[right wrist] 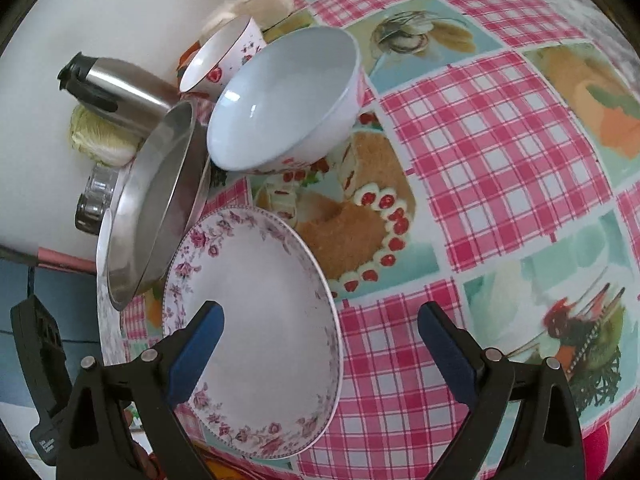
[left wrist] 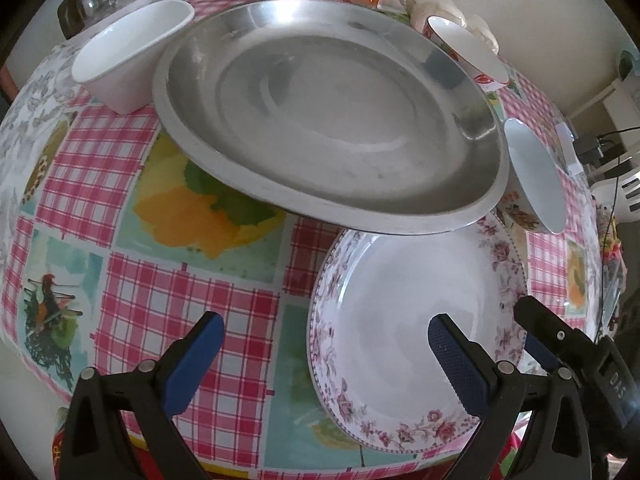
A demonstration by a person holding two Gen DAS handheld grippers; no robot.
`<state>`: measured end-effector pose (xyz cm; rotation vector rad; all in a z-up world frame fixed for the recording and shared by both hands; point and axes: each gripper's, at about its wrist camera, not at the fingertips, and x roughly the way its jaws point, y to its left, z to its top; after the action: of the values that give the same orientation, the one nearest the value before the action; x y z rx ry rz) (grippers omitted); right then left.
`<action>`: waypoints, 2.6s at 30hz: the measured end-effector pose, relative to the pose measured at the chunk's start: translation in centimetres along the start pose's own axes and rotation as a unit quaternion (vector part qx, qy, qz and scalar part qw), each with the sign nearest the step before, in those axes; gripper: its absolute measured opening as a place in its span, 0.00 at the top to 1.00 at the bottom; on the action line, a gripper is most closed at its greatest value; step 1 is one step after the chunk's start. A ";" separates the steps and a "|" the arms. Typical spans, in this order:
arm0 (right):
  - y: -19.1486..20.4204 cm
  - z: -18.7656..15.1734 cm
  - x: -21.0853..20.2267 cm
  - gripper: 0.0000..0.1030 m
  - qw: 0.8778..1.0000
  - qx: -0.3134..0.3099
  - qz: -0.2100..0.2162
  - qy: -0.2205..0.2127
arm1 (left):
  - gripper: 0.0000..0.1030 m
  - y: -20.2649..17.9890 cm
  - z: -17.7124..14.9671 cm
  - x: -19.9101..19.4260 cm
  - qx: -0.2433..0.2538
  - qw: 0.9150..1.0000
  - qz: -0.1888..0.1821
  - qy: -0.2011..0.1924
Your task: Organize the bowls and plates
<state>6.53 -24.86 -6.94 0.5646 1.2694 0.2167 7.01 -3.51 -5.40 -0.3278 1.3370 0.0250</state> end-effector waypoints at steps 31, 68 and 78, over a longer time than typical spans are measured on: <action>-1.5 -0.4 1.2 0.77 0.999 0.025 0.029 0.019 | 0.69 3.7 -0.4 2.0 -0.069 0.992 -0.104 0.032; -8.4 0.4 -5.7 0.89 0.999 0.023 0.013 -0.025 | 0.75 -4.2 -1.6 -0.2 0.046 0.994 -0.094 0.008; -7.6 -0.2 -9.3 0.89 0.998 -0.002 0.017 -0.055 | 0.75 -4.9 -2.4 -1.6 0.069 0.994 -0.089 -0.012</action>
<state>2.40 -35.48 -3.09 0.5873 1.1526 0.2130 5.36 -8.54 -3.21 -0.3270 1.2737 -0.2125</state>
